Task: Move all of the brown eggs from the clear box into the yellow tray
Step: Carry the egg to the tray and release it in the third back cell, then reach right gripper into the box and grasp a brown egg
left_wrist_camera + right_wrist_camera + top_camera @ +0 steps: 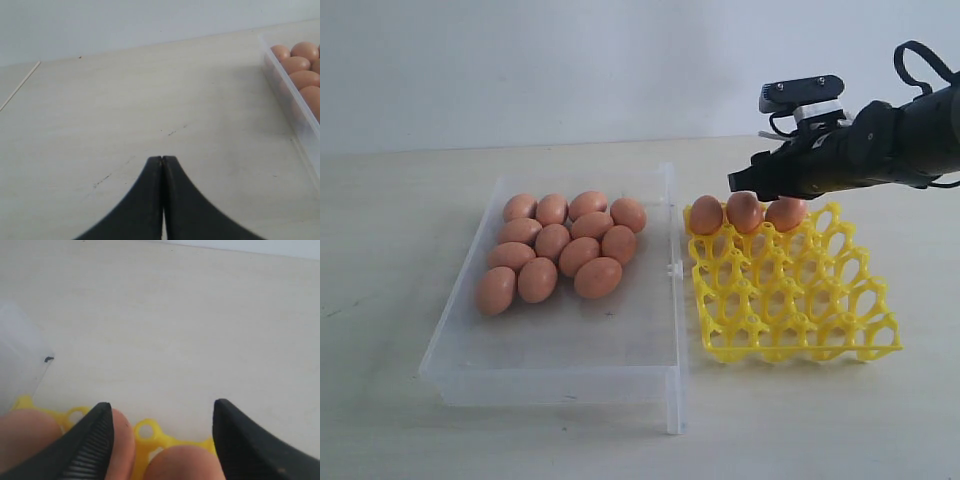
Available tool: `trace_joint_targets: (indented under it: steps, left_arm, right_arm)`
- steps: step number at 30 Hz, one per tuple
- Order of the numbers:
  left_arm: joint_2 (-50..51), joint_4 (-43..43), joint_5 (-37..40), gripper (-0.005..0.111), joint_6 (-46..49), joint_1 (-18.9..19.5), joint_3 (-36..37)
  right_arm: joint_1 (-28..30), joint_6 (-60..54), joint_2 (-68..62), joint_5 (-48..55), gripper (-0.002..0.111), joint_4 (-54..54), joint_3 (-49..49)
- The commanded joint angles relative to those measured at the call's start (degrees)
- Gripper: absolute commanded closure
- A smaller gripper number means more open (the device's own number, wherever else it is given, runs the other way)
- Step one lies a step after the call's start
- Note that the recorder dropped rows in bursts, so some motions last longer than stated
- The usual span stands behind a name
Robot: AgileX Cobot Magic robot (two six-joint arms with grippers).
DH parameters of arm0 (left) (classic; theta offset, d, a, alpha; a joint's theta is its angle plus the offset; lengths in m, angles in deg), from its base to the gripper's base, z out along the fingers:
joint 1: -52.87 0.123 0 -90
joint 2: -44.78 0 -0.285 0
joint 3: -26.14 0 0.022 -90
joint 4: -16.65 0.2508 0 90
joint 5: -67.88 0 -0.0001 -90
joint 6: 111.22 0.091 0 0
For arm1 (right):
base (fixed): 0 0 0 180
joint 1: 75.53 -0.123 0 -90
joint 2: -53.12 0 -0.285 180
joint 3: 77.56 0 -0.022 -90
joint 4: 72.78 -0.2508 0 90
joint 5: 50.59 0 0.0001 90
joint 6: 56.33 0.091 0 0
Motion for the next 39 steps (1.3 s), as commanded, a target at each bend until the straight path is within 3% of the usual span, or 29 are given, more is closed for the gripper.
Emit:
trace_joint_targets:
  steps: [1,8,11,14,18,24,26,31,39]
  left_arm:
    - [0.04,-0.14,-0.52,0.107,-0.27,-0.34,-0.23]
    - [0.04,-0.14,-0.52,0.107,-0.27,-0.34,-0.23]
    - [0.04,-0.14,-0.52,0.107,-0.27,-0.34,-0.23]
    - [0.04,-0.14,-0.52,0.107,-0.27,-0.34,-0.23]
    - [0.04,-0.14,-0.52,0.107,-0.27,-0.34,-0.23]
    - [0.04,-0.14,-0.52,0.107,-0.27,-0.34,-0.23]
    - [0.04,-0.14,-0.52,0.107,-0.27,-0.34,-0.23]
    - [0.04,-0.14,-0.52,0.107,-0.27,-0.34,-0.23]
    - [0.04,-0.14,-0.52,0.107,-0.27,-0.34,-0.23]
  right_arm:
    - [-0.05,-0.23,0.18,0.44,0.052,0.22,-0.5]
    - [-1.18,-0.23,3.2,3.05,0.054,-1.22,-0.64]
    - [-3.64,-0.43,5.97,7.28,0.074,-1.24,-1.43]
    - [-7.52,-3.38,7.18,15.73,0.109,-1.24,-4.42]
    - [-15.88,-6.52,5.13,36.32,0.108,-1.24,-15.15]
    - [-26.85,-3.23,-2.94,47.75,0.104,-1.13,-30.28]
    - [-27.65,3.97,-8.39,49.52,0.095,-1.04,-36.52]
    - [-27.65,16.22,-20.58,58.57,0.059,-1.16,-48.9]
    - [-27.65,25.39,-23.05,51.22,0.057,-1.53,-50.49]
